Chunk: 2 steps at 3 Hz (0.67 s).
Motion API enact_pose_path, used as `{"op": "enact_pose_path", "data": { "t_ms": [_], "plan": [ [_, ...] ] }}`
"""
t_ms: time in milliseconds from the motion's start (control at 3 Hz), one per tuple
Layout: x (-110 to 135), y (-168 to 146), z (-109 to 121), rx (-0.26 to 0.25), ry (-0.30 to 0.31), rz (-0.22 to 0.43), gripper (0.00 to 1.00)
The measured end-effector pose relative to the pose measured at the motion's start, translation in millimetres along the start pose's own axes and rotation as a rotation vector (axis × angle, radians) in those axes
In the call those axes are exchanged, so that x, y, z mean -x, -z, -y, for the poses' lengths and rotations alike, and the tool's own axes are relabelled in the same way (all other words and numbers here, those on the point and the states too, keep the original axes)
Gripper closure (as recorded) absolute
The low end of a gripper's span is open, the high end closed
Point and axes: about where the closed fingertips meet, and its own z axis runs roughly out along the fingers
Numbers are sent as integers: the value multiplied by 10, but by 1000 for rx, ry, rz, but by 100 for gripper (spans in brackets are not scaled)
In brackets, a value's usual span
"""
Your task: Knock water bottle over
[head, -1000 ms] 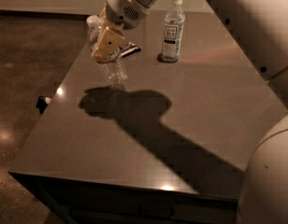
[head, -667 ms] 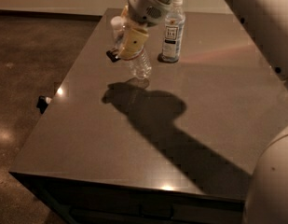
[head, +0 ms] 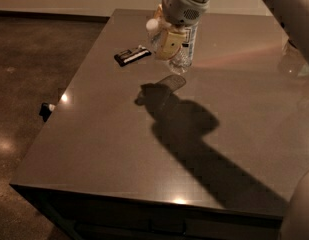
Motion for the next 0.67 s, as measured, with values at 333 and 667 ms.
{"op": "enact_pose_path", "data": {
  "t_ms": [333,667],
  "plan": [
    [-395,-84,-139,11,79,-140,100],
    [-601,-193,-287,48,123,-214,100]
  ]
}}
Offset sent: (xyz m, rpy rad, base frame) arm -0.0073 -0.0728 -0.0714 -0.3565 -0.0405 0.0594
